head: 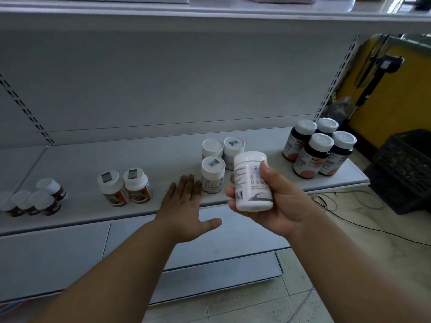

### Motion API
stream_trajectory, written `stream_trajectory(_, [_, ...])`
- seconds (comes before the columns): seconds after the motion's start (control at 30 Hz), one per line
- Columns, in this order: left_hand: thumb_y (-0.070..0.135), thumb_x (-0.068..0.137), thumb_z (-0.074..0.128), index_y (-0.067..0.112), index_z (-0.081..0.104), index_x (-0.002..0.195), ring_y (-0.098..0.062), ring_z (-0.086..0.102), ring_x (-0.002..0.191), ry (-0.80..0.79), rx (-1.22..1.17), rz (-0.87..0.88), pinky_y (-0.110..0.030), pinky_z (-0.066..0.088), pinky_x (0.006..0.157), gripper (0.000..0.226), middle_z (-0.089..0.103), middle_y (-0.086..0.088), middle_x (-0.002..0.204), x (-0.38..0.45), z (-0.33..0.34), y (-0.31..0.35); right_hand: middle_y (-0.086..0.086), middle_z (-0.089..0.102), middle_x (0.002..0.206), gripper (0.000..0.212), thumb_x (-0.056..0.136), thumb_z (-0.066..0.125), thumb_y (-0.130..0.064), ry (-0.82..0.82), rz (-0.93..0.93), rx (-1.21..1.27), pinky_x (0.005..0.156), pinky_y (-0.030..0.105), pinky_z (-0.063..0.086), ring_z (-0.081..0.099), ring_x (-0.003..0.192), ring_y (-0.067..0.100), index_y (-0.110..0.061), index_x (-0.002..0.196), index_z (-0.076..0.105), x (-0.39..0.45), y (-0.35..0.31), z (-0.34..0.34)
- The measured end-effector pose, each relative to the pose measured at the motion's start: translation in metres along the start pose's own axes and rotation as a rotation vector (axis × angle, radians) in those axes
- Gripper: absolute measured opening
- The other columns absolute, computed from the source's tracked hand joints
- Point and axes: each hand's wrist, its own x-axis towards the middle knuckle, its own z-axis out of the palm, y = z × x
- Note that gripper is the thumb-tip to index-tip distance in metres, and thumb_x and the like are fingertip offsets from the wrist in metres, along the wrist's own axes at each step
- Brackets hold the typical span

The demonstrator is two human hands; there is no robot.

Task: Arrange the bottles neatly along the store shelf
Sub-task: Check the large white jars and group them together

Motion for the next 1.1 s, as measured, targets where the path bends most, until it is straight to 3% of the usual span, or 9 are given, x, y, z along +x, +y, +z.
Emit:
stream_trajectory(0.07, [0.089,0.077,0.022,0.017,-0.018,0.154,-0.022,-0.027,0.147,0.0,0.004,-0.001,-0.043,-0.012,0.121,0.113,-0.027,-0.005,0.161,0.0,0.0,0.0,0.022,0.066,0.103,0.071,0.072,0.072,-0.051,0.062,0.03,0.02,0.07,0.041,0.057,0.066,0.08,0.033,-0.002,0.122,0.061,-0.001,-0.001,0.005])
stream_trajectory(0.17, [0.089,0.078,0.023,0.017,-0.018,0.154,-0.021,-0.027,0.147,-0.002,0.0,-0.004,-0.042,-0.012,0.121,0.113,-0.026,-0.005,0.161,0.001,0.001,-0.001,0.026,0.064,0.111,0.061,0.083,0.047,-0.038,0.06,0.063,0.078,0.078,0.041,0.055,0.063,0.091,0.035,-0.002,0.131,0.054,-0.003,-0.002,0.006])
stream_trajectory(0.27, [0.089,0.077,0.023,0.017,-0.019,0.154,-0.021,-0.028,0.147,0.0,-0.003,0.0,-0.042,-0.013,0.121,0.113,-0.027,-0.005,0.161,0.001,0.001,0.0,0.023,0.066,0.102,0.058,0.074,0.068,-0.029,0.03,0.032,0.037,0.083,0.049,0.054,0.065,0.094,0.037,0.001,0.123,0.058,-0.006,0.002,0.003])
stream_trajectory(0.4, [0.089,0.078,0.022,0.017,-0.019,0.154,-0.021,-0.028,0.147,0.002,0.002,0.003,-0.043,-0.012,0.121,0.113,-0.027,-0.005,0.161,0.0,0.0,0.0,0.024,0.067,0.097,0.068,0.047,0.096,-0.029,0.016,0.036,0.011,0.074,0.055,0.056,0.068,0.087,0.041,0.001,0.103,0.071,-0.009,0.004,0.003])
stream_trajectory(0.57, [0.09,0.077,0.022,0.017,-0.018,0.154,-0.022,-0.027,0.147,0.0,0.001,-0.002,-0.043,-0.012,0.121,0.114,-0.027,-0.005,0.161,0.0,0.001,-0.001,0.024,0.059,0.11,0.053,0.072,0.068,-0.038,-0.035,0.079,0.027,0.082,0.051,0.053,0.064,0.089,0.041,-0.001,0.11,0.069,-0.011,-0.003,0.003])
stream_trajectory(0.67, [0.09,0.076,0.021,0.017,-0.018,0.154,-0.021,-0.028,0.147,-0.001,0.011,-0.006,-0.043,-0.012,0.121,0.114,-0.027,-0.005,0.161,0.001,0.001,0.0,0.025,0.06,0.111,0.068,0.061,0.077,-0.022,-0.079,0.062,0.031,0.087,0.053,0.052,0.062,0.096,0.041,0.002,0.122,0.061,-0.011,-0.006,0.0])
stream_trajectory(0.87, [0.093,0.072,0.018,0.017,-0.017,0.155,-0.021,-0.027,0.147,0.004,0.007,-0.008,-0.044,-0.011,0.121,0.117,-0.026,-0.005,0.161,0.001,0.001,0.0,0.024,0.066,0.104,0.06,0.057,0.091,-0.029,-0.085,0.025,-0.038,0.079,0.054,0.056,0.067,0.091,0.042,0.0,0.106,0.072,-0.015,-0.001,0.002])
stream_trajectory(1.03, [0.089,0.078,0.025,0.018,-0.018,0.154,-0.021,-0.028,0.146,-0.003,0.001,-0.007,-0.042,-0.013,0.121,0.113,-0.027,-0.005,0.161,0.0,0.001,0.0,0.029,0.057,0.121,0.064,0.068,0.07,-0.023,-0.087,0.037,-0.011,0.085,0.049,0.053,0.062,0.099,0.044,0.001,0.127,0.06,-0.012,-0.003,-0.001])
stream_trajectory(1.1, [0.089,0.077,0.024,0.017,-0.018,0.154,-0.021,-0.029,0.146,-0.006,0.008,-0.006,-0.042,-0.012,0.121,0.113,-0.028,-0.005,0.161,0.0,0.001,0.0,0.027,0.061,0.116,0.07,0.06,0.08,-0.019,-0.102,0.006,-0.063,0.087,0.052,0.053,0.062,0.102,0.043,0.002,0.124,0.061,-0.011,-0.003,-0.004])
